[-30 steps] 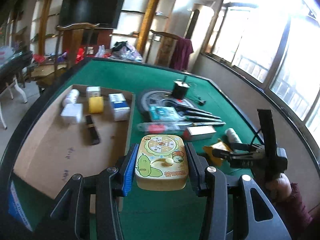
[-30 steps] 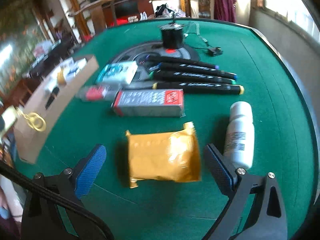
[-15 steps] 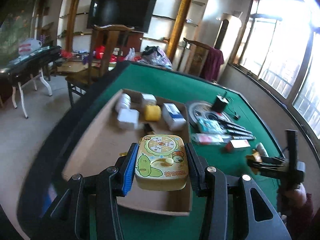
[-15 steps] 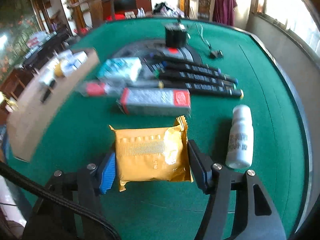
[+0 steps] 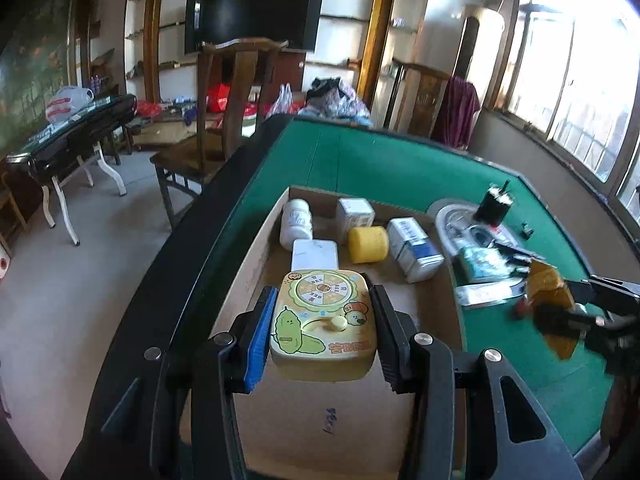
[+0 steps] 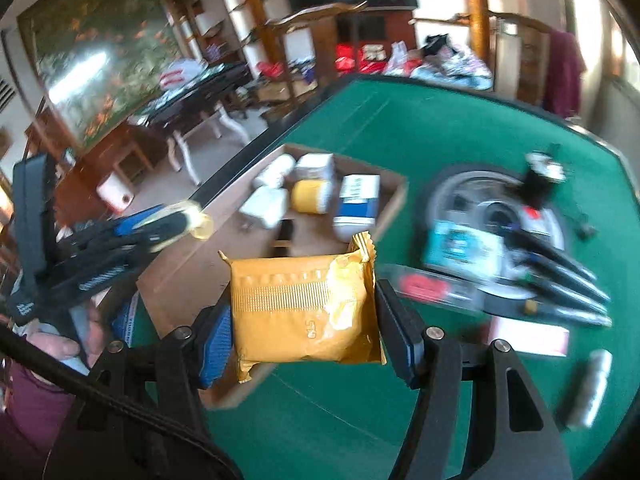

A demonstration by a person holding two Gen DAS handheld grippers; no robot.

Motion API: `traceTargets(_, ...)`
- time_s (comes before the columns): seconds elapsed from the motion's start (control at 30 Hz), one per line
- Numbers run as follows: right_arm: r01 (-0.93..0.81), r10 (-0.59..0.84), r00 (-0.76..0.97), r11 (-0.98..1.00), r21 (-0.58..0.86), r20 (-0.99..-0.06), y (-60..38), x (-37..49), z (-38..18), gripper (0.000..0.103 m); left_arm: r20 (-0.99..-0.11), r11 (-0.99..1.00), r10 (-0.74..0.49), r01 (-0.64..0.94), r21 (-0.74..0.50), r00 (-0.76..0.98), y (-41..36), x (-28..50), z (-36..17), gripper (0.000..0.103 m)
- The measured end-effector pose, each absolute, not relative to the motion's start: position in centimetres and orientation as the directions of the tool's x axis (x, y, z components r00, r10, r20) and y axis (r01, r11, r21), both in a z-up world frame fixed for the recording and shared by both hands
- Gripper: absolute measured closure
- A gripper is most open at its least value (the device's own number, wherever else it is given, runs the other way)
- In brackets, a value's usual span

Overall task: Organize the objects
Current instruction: 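Grasp the yellow packet with the right gripper, then place the keychain toy and yellow packet into the tray, open both grippers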

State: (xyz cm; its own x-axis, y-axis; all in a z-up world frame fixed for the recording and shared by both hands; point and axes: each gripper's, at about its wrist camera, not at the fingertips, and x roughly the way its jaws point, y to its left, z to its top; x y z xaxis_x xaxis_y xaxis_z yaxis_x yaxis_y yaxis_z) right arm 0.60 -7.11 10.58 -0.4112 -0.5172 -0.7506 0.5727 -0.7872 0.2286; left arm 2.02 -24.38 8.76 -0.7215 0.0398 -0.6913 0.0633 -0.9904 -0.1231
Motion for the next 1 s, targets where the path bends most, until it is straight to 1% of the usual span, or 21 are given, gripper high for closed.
traceTargets(0.07, 0.593, -0.495, -0.399, -0.781, 0.195, -0.772, -9.3, 0.1, 9.5, 0.039, -0.712, -0.991, 0.035, 0.065, -0.113, -0.701, -24.7, 1.0, 7.7, 0.063)
traceTargets(0.17, 0.619, -0.431, -0.401, -0.778, 0.108, -0.808, -11.8, -0.4, 7.7, 0.039, -0.744, -0.994, 0.009, 0.076, -0.081, -0.668, -25.2, -0.7, 6.2, 0.063)
traceTargets(0.27, 0.639, -0.36, -0.405, -0.769, 0.021, -0.841, -13.4, -0.9, 6.1, 0.039, -0.778, -0.994, -0.017, 0.096, -0.056, -0.628, -25.7, -2.1, 4.8, 0.063)
traceTargets(0.4, 0.661, -0.264, -0.428, -0.744, -0.1, -0.864, -14.4, -1.3, 4.6, 0.039, -0.799, -0.992, -0.034, 0.119, -0.047, -0.6, -26.1, -3.1, 3.4, 0.063)
traceTargets(0.57, 0.692, -0.187, -0.449, -0.691, -0.208, -0.874, -15.2, -1.5, 4.1, 0.039, -0.801, -0.983, 0.006, 0.142, -0.114, -0.599, -27.1, -2.7, 3.5, 0.061)
traceTargets(0.63, 0.706, -0.154, -0.459, -0.661, -0.254, -0.875, -15.8, -1.5, 3.9, 0.039, -0.809, -0.976, 0.04, 0.152, -0.159, -0.587, -27.6, -2.5, 3.5, 0.056)
traceTargets(0.7, 0.722, -0.116, -0.464, -0.625, -0.299, -0.878, -16.2, -1.5, 3.3, 0.039, -0.799, -0.963, 0.092, 0.15, -0.222, -0.594, -28.2, -1.7, 4.0, 0.056)
traceTargets(0.77, 0.732, -0.084, -0.47, -0.593, -0.335, -0.878, -16.7, -1.7, 3.0, 0.039, -0.776, -0.96, 0.106, 0.14, -0.243, -0.621, -28.4, -0.5, 5.0, 0.056)
traceTargets(0.8, 0.738, -0.067, -0.471, -0.576, -0.352, -0.88, -17.0, -1.9, 2.7, 0.039, -0.764, -0.959, 0.111, 0.134, -0.25, -0.635, -28.5, 0.1, 5.4, 0.054)
traceTargets(0.83, 0.742, -0.059, -0.471, -0.566, -0.359, -0.88, -17.2, -1.9, 2.5, 0.039, -0.752, -0.957, 0.115, 0.129, -0.258, -0.649, -28.6, 0.6, 6.0, 0.049)
traceTargets(0.87, 0.746, -0.053, -0.469, -0.558, -0.363, -0.882, -17.6, -1.9, 2.3, 0.039, -0.735, -0.954, 0.116, 0.13, -0.269, -0.668, -28.9, 1.4, 6.5, 0.047)
traceTargets(0.93, 0.75, -0.066, -0.462, -0.561, -0.35, -0.885, -18.0, -2.4, 2.2, 0.039, -0.713, -0.95, 0.101, 0.146, -0.277, -0.694, -29.6, 2.4, 7.3, 0.046)
traceTargets(1.0, 0.756, -0.091, -0.442, -0.573, -0.316, -0.893, -18.3, -2.8, 2.3, 0.039, -0.695, -0.94, 0.121, 0.144, -0.311, -0.709, -30.6, 3.2, 7.8, 0.046)
